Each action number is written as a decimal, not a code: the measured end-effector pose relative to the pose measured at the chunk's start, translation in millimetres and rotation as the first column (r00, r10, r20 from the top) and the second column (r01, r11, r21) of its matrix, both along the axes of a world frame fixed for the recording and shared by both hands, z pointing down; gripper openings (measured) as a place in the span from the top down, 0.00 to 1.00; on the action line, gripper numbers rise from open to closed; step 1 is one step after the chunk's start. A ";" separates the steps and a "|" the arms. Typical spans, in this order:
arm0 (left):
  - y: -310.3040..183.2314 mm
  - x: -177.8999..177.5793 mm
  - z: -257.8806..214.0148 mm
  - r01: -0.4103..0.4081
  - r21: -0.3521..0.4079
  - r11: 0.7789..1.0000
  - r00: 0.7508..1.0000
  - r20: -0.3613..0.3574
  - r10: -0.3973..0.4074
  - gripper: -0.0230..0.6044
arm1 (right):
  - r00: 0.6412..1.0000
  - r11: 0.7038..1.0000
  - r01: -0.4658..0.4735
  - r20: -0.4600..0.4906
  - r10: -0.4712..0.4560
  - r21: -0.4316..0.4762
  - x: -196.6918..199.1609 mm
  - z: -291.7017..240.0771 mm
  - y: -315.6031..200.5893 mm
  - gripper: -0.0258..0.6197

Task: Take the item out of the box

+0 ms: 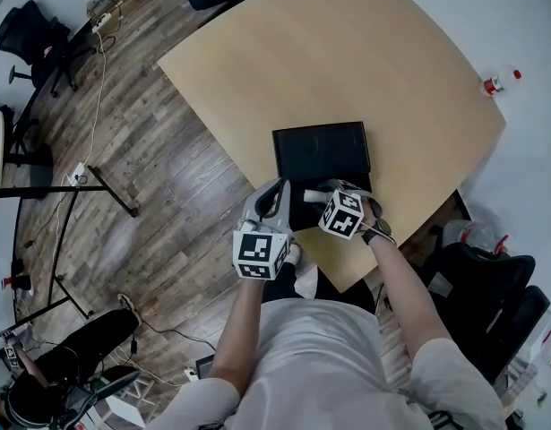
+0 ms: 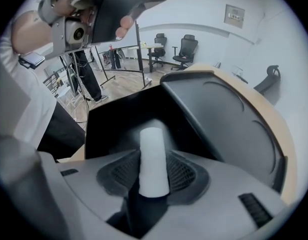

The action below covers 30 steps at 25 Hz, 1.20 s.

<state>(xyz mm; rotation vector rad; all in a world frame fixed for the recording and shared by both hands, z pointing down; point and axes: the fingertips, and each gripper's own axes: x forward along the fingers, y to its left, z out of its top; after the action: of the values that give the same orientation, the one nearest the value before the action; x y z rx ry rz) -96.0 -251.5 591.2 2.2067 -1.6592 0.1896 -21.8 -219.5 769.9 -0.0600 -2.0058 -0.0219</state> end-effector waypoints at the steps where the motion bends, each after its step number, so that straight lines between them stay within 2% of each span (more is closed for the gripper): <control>1: 0.8 0.0 -0.8 0.003 0.001 1.000 1.000 -0.009 -0.003 0.95 | 1.000 1.000 -0.002 0.002 0.002 0.000 0.2 -0.1 0.5 0.71; 5: -0.5 1.8 -9.8 0.013 0.017 1.000 0.999 -0.031 -0.012 0.95 | 1.000 1.000 0.027 -0.008 -0.027 -0.004 -0.4 1.4 1.7 0.72; 11: 0.2 3.6 -13.4 0.005 0.021 1.000 1.000 -0.010 -0.005 0.95 | 0.999 0.999 0.033 0.010 -0.033 -0.036 -1.6 -0.7 -1.0 0.74; 16: 3.4 8.0 -10.8 -0.010 0.018 1.000 1.000 0.010 0.010 0.95 | 0.991 0.991 0.128 -0.025 -0.128 0.024 0.9 -0.3 0.6 0.74; 21: 4.7 17.7 -14.6 -0.034 0.027 0.999 0.998 0.046 0.033 0.95 | 0.988 0.985 0.148 -0.056 -0.144 0.083 12.7 -12.6 -6.4 0.75; 25: 7.0 15.6 -14.7 -0.047 0.042 0.998 0.992 0.121 0.041 0.95 | 0.979 0.975 0.192 -0.091 -0.183 0.107 23.8 -28.6 -8.0 0.75; 30: 9.5 14.6 -25.8 -0.052 0.079 0.996 0.988 0.151 0.040 0.95 | 0.985 0.979 0.163 -0.080 -0.153 0.123 34.6 -56.5 -12.3 0.75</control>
<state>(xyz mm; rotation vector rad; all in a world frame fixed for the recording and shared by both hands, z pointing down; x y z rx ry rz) -81.4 -242.0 565.4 2.3447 -1.7233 0.3107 12.8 -231.8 713.5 -0.1355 -1.9203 -0.2481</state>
